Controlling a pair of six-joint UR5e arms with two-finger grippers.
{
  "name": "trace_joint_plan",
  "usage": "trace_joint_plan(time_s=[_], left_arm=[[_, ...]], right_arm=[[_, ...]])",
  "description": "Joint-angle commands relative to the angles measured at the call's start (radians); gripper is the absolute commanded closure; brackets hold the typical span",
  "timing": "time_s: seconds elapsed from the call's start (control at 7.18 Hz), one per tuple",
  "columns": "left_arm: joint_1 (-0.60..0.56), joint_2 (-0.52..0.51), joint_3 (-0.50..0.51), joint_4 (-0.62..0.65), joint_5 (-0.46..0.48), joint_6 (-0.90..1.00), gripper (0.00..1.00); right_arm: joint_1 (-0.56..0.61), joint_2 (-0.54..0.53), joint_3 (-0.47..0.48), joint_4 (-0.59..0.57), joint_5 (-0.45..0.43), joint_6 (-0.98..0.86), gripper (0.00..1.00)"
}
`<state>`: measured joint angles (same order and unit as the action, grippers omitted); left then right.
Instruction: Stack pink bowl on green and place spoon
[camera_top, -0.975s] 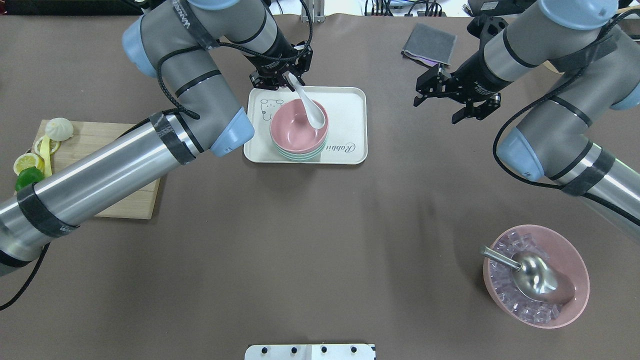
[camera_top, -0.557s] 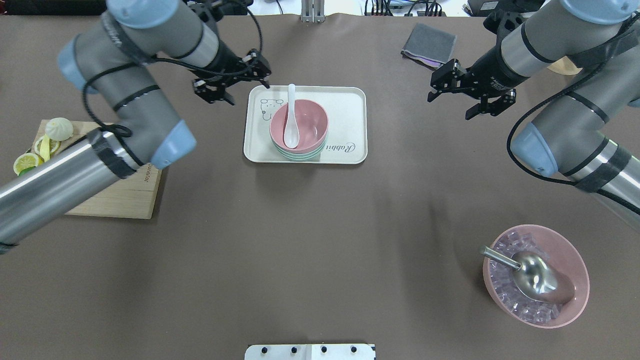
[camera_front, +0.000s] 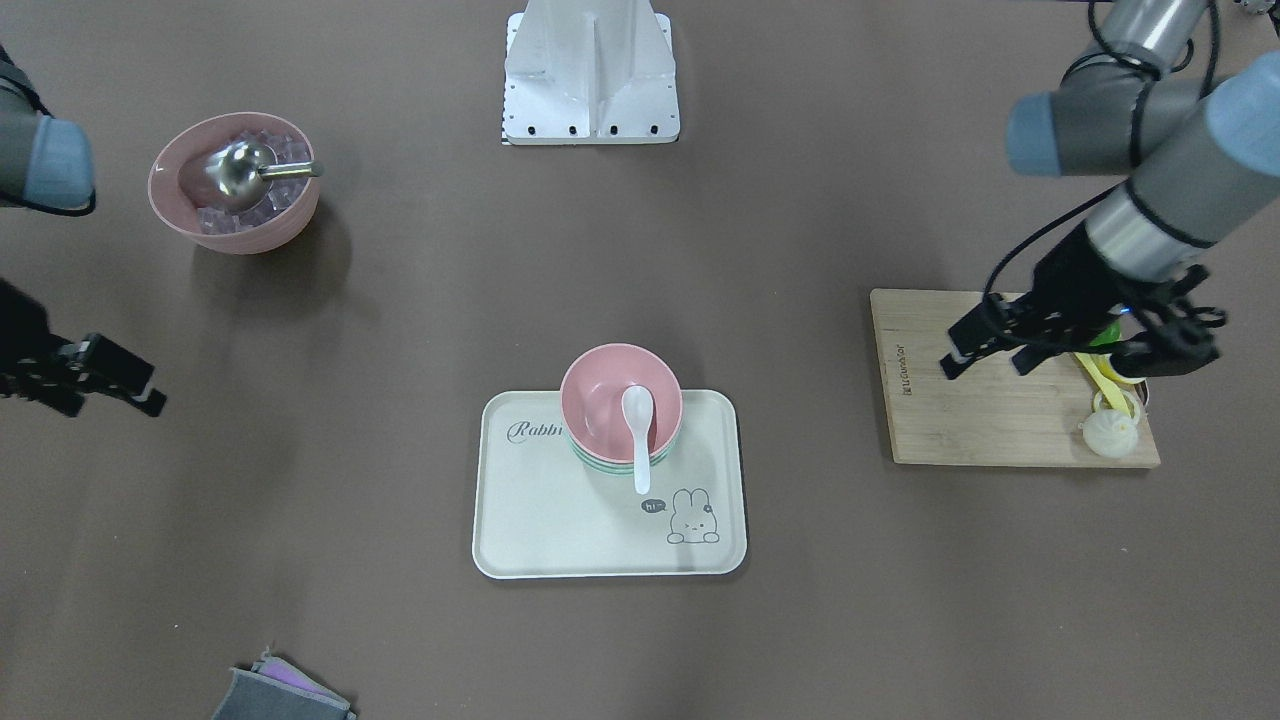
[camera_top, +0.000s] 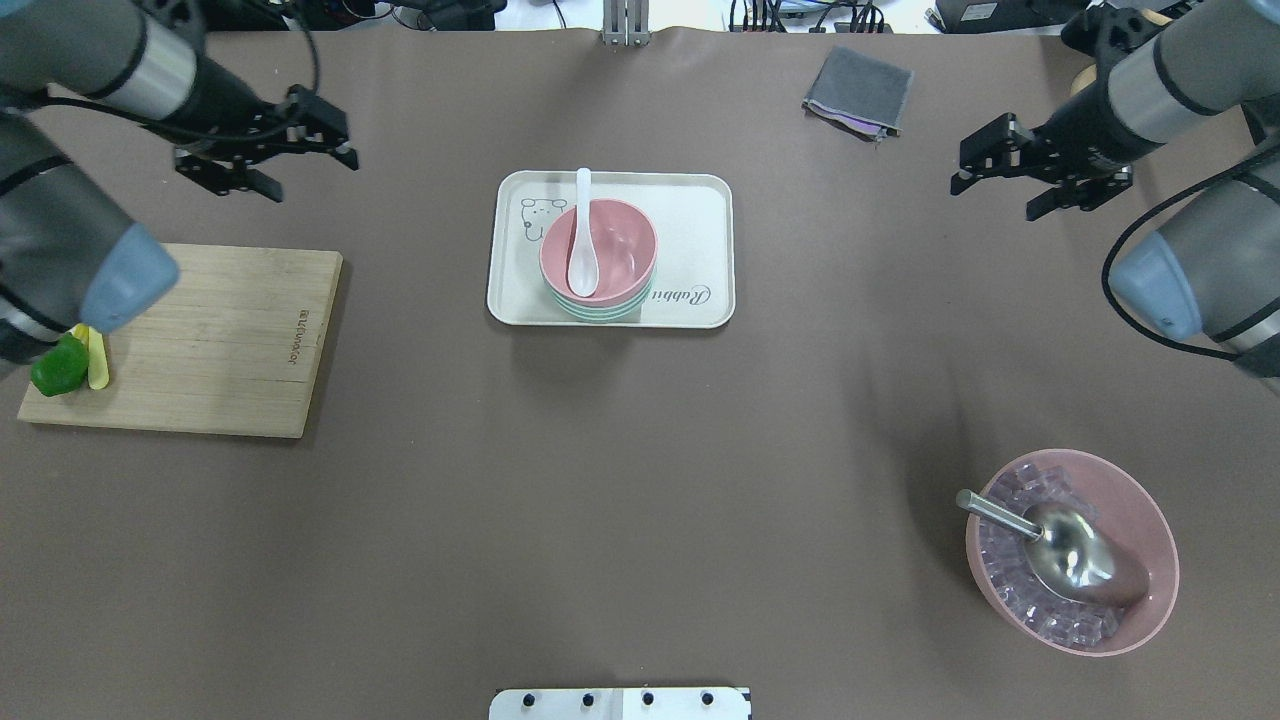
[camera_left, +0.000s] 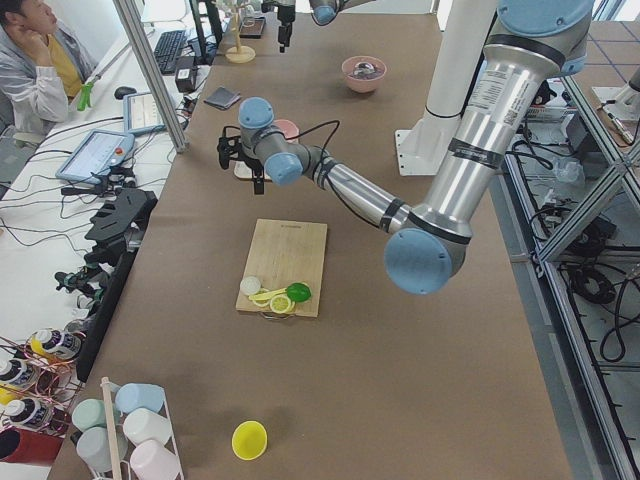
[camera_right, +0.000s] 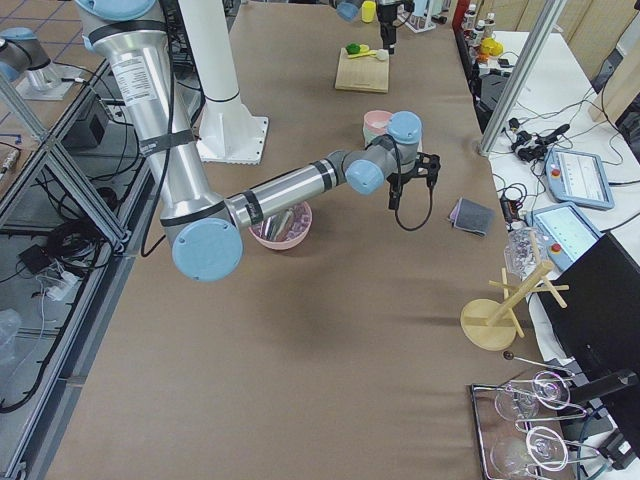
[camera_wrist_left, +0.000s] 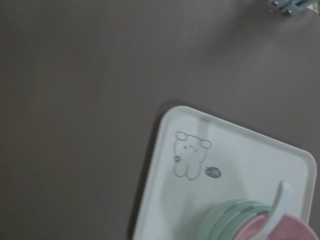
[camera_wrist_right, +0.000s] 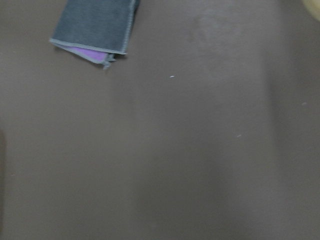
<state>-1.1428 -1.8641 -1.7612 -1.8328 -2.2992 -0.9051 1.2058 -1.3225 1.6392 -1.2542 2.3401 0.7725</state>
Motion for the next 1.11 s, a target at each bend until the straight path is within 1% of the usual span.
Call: trace_joint_plan(time_s=[0.0,0.14,0.28,0.42,0.56,0.7,0.84,0.97], left_arm=[[-0.215,0.106,-0.122,0.435,0.003,0.649,0.02],[-0.332,0.147,-0.1,0.49,0.007,0.933,0.02],[-0.394,0.187,-0.072,0.491,0.006,1.069,0.02],[-0.405,0.236,-0.075,0.488,0.006,1.08,0.02],[-0.407,0.302,-0.078,0.446,0.003,1.086,0.02],[-0.408,0.365,-0.081,0.376,-0.003,1.085,0.02],[-0.408,0.394,-0.089,0.359,-0.003,1.077,0.02],[-0.408,0.402,-0.124,0.36,-0.003,1.072,0.02]], right_arm=[[0.163,-0.084,-0.088,-0.104,0.004,-0.456,0.0],[0.263,-0.083,-0.151,-0.17,0.022,-0.649,0.0],[0.321,-0.081,-0.168,-0.256,0.039,-0.793,0.0],[0.362,-0.073,-0.151,-0.328,0.035,-0.878,0.0],[0.371,-0.067,-0.133,-0.358,0.028,-0.884,0.0],[0.356,-0.046,-0.133,-0.36,0.013,-0.885,0.0],[0.35,-0.037,-0.128,-0.36,0.008,-0.881,0.0],[0.345,-0.041,-0.127,-0.358,0.008,-0.88,0.0]])
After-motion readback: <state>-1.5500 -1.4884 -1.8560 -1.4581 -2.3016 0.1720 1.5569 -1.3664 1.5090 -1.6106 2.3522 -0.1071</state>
